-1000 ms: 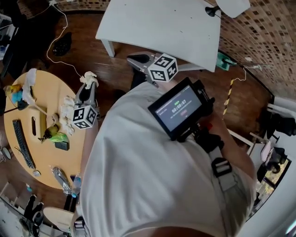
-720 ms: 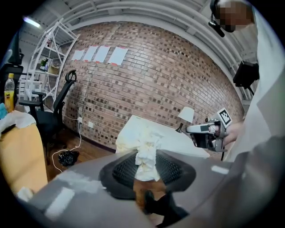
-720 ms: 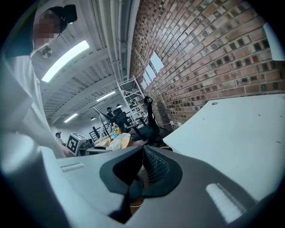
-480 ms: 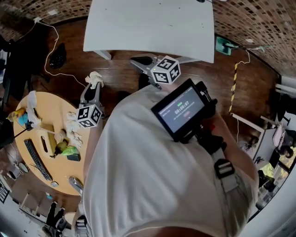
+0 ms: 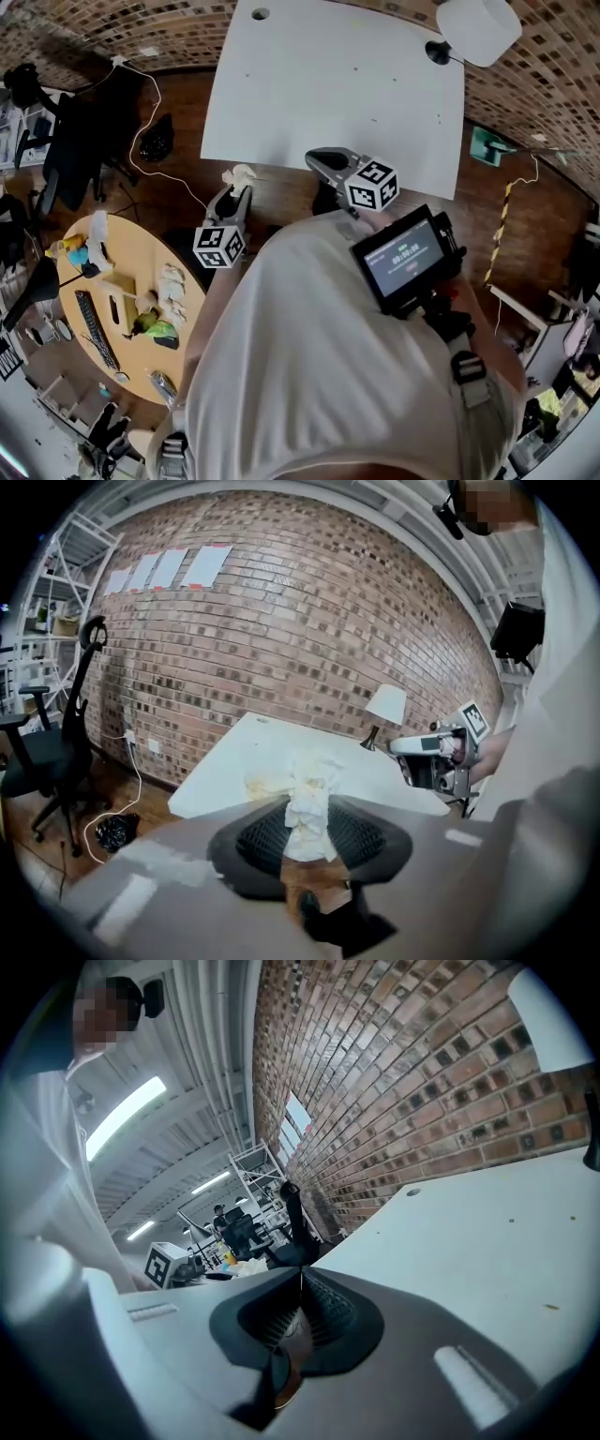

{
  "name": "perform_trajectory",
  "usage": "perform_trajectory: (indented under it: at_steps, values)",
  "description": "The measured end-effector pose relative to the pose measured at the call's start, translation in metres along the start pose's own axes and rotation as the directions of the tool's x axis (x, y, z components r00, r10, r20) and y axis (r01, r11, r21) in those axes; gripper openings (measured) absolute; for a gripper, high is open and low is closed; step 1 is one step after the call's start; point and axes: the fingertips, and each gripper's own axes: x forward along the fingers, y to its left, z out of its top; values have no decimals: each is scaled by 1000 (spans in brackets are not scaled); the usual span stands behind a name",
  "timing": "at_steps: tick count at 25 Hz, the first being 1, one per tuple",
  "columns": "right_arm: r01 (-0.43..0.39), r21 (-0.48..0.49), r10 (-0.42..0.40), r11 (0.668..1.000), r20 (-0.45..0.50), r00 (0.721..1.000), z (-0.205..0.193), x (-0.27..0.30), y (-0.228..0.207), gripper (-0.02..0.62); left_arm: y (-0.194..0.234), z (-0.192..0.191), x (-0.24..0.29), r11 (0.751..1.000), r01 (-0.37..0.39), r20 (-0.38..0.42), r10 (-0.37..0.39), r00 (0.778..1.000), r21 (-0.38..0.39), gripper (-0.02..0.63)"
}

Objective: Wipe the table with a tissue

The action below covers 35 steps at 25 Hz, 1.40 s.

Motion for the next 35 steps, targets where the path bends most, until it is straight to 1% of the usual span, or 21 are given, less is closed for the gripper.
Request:
perform_trajectory:
  at_steps: [5,8,10,14,19,23,27,30,35]
  values:
    - [-5,43,3,999,39,999,19,-19,-45,9,-14,15,48,1000,11,-52,-12,999,-21,129]
    - [2,75,-6,997,52,999,27,-34,-82,9,-23,27,85,1000,8,-101,-6,995,11,129]
    - [3,71,-6,997,45,999,33,-36,-102,8,-26,39,106,999,3,-119,2,993,47,129]
    - [-4,68,1,998,40,999,31,-35,-102,8,-24,49,108,995,-11,-123,23,992,95,129]
    - [8,73,-12,997,60,998,36,-32,-101,8,-10,49,105,993,-47,-134,62,989,110,129]
    - [50,81,-55,995,67,996,40,-36,-111,8,-2,56,117,993,-33,-134,48,990,110,129]
    - [101,87,-108,991,86,990,54,-36,-123,8,11,68,139,996,12,-142,1,990,91,130]
    - [162,87,-172,983,118,978,66,-36,-126,9,25,78,151,994,54,-152,-39,988,94,130]
    - [258,106,-273,960,164,948,75,-30,-122,9,66,88,169,988,97,-171,-75,982,123,129]
